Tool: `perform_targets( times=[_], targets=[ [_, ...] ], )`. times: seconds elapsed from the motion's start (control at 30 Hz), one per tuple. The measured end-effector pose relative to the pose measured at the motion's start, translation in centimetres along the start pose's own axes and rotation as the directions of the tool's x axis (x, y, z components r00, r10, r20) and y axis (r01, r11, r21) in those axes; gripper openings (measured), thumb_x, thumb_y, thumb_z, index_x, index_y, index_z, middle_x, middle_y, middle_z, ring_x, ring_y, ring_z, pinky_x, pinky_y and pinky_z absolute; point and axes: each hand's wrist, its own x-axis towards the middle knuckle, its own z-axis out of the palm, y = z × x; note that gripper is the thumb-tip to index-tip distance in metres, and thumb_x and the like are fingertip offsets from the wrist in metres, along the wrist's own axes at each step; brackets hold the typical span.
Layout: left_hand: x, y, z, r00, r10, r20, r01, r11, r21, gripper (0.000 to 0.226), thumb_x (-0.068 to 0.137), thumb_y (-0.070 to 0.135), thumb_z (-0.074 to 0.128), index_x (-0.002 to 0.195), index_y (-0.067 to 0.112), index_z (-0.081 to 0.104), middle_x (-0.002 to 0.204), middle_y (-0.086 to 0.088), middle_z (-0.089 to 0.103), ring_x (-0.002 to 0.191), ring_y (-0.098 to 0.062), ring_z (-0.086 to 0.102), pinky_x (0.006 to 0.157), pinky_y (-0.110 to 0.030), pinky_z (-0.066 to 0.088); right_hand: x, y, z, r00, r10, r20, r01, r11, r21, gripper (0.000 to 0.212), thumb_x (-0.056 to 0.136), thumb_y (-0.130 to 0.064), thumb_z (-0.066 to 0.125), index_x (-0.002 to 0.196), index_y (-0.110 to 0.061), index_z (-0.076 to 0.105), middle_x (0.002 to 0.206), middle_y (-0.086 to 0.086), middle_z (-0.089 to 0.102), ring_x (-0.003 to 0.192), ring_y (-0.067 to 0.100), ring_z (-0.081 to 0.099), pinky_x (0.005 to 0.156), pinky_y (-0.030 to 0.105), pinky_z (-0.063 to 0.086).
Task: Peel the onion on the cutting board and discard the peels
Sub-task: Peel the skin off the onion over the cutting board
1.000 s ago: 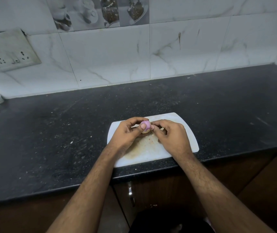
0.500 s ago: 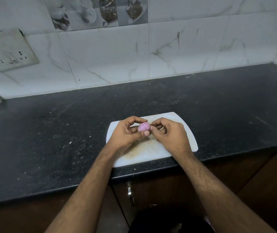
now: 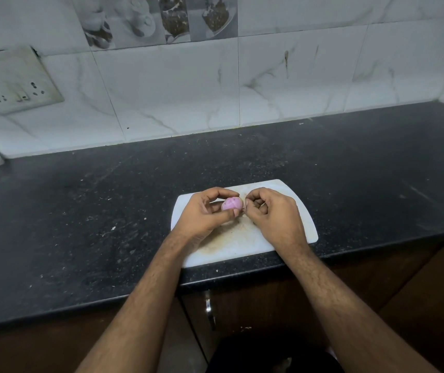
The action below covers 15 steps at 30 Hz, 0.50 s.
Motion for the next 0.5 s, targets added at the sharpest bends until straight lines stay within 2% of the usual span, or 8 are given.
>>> perform_targets(
  times=[0.13, 0.27, 0.4, 0.5],
  targets=[
    [-0.12, 0.20, 0.14, 1.000, 0.013, -0.026, -0.013, 1.000, 0.016, 0.036, 0.081, 0.002, 0.082, 0.116, 0.005, 0.075, 0.112, -0.017, 0.078, 0.105, -0.029, 0.075, 0.097, -0.040, 0.060, 0.13, 0.38, 0.25, 1.000, 0.017, -0.015, -0.016, 0.998, 0.059, 0.008, 0.096, -0.026, 0.066, 0.098, -0.023, 0.072, 0.078, -0.013, 0.069, 0.066, 0.013, 0.067, 0.069, 0.041, 0.061],
    [-0.09, 0.26, 0.21, 0.998, 0.009, -0.059, -0.006, 0.999, 0.049, 0.035, 0.084, 0.011, 0.082, 0.118, 0.009, 0.076, 0.116, -0.015, 0.078, 0.113, -0.038, 0.073, 0.104, -0.049, 0.057, 0.02, 0.15, 0.04, 1.000, -0.029, 0.009, 0.029, 0.998, 0.056, 0.023, 0.104, -0.037, 0.054, 0.104, -0.023, 0.072, 0.084, -0.014, 0.071, 0.060, 0.006, 0.067, 0.069, 0.039, 0.060],
    [-0.06, 0.10, 0.02, 0.998, 0.012, -0.059, -0.008, 0.997, 0.080, 0.032, 0.091, 0.004, 0.079, 0.122, 0.008, 0.075, 0.119, -0.013, 0.077, 0.115, -0.034, 0.073, 0.106, -0.048, 0.056, 0.00, 0.11, 0.14, 0.995, -0.081, 0.057, 0.077, 0.995, 0.064, 0.018, 0.098, -0.038, 0.066, 0.109, -0.026, 0.074, 0.095, -0.018, 0.073, 0.068, 0.001, 0.066, 0.070, 0.036, 0.062],
    [-0.13, 0.15, 0.04, 0.998, 0.020, -0.061, -0.014, 0.996, 0.092, 0.032, 0.091, 0.002, 0.077, 0.123, 0.008, 0.075, 0.120, -0.012, 0.077, 0.116, -0.032, 0.072, 0.104, -0.044, 0.057, 0.05, 0.26, 0.17, 0.994, -0.090, 0.060, 0.087, 0.995, 0.041, 0.018, 0.097, -0.035, 0.068, 0.110, -0.025, 0.075, 0.096, -0.018, 0.072, 0.064, 0.001, 0.066, 0.067, 0.033, 0.062]
  ],
)
